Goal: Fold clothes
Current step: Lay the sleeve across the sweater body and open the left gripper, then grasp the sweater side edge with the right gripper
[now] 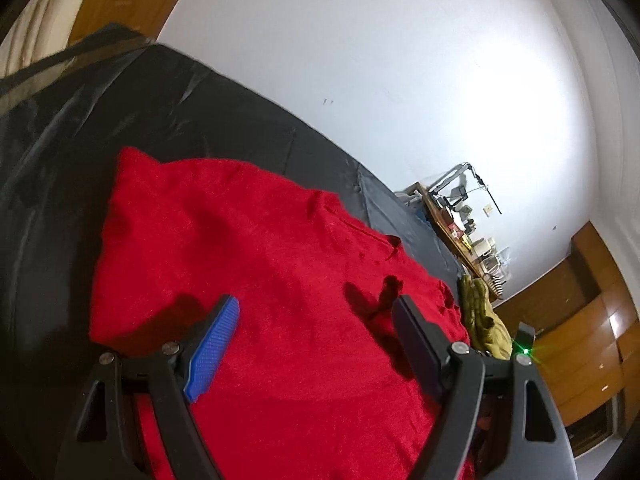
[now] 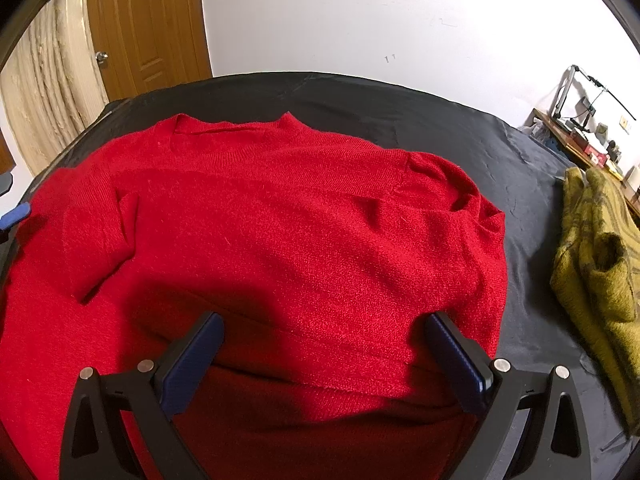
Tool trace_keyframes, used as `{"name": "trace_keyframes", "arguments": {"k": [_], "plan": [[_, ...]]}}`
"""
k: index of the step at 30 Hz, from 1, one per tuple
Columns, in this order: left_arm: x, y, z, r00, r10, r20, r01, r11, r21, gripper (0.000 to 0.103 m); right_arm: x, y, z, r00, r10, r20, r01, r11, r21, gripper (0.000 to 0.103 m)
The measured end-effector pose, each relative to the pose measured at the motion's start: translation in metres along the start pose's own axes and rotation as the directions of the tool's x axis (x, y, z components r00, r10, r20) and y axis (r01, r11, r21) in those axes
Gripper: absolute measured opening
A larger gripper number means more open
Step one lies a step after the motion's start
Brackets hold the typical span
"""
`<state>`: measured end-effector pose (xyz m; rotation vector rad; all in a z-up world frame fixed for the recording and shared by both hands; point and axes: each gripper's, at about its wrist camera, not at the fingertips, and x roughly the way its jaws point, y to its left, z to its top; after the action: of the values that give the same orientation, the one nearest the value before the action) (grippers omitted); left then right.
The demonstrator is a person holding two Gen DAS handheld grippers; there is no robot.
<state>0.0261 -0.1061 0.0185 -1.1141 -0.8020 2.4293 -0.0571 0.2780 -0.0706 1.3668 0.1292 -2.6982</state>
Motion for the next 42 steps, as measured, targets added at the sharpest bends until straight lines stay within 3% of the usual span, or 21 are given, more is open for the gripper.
{"name": "trace_keyframes", "arguments": {"k": [4,7,11,16,20,21,22,24,26,28,36,42], "plan": [[0.002,0.008,-0.004,1.0,0.031,-0.005,-0.031,0.999,0.022,0.082,-0.005,0.005,0.005,1.0,-0.013,-0.01,0.013,1.0,0.009,0.102],[0.005,0.016,-0.003,1.0,0.029,-0.01,-0.029,1.0,0.009,0.082,-0.031,0.026,0.017,0.994,0.054,0.096,-0.054,0.999,-0.004,0.102],[0.002,0.019,-0.002,0.999,0.032,-0.012,-0.032,0.999,0.006,0.082,-0.057,0.08,0.041,0.972,0.124,0.2,-0.092,0.982,-0.165,0.102],[0.0,0.018,-0.004,0.999,0.052,-0.011,-0.052,0.998,0.02,0.082,-0.036,0.137,0.058,0.977,0.148,0.154,-0.087,0.934,-0.347,0.102],[0.001,0.02,-0.004,0.998,0.051,-0.021,-0.051,0.999,0.01,0.082,-0.01,0.155,0.07,0.98,0.181,0.079,-0.139,0.917,-0.373,0.1],[0.002,0.021,-0.004,0.998,0.05,-0.024,-0.05,0.999,0.007,0.082,-0.005,0.156,0.071,0.982,0.177,0.063,-0.14,0.916,-0.376,0.092],[0.002,0.021,-0.004,0.998,0.05,-0.025,-0.05,0.999,0.005,0.082,0.001,0.156,0.071,0.985,0.169,0.043,-0.141,0.917,-0.373,0.071],[0.002,0.021,-0.005,0.998,0.052,-0.027,-0.052,0.999,0.004,0.082,0.009,0.15,0.07,0.987,0.162,0.003,-0.152,0.931,-0.332,0.036],[0.002,0.02,-0.005,0.998,0.053,-0.03,-0.053,0.999,0.004,0.082,0.015,0.138,0.07,0.984,0.181,-0.009,-0.176,0.947,-0.268,0.032],[0.003,0.02,-0.005,0.998,0.056,-0.032,-0.056,0.998,0.005,0.082,0.011,0.125,0.069,0.983,0.184,0.016,-0.176,0.959,-0.224,0.022],[0.006,0.02,-0.006,0.997,0.07,-0.028,-0.07,0.997,0.014,0.083,-0.037,0.035,0.042,0.974,0.132,0.187,-0.141,0.989,0.036,0.015],[0.006,0.017,-0.009,0.996,0.086,-0.022,-0.085,0.996,0.034,0.083,-0.024,0.004,0.015,0.948,0.283,0.145,-0.304,0.94,0.153,0.016]]}}
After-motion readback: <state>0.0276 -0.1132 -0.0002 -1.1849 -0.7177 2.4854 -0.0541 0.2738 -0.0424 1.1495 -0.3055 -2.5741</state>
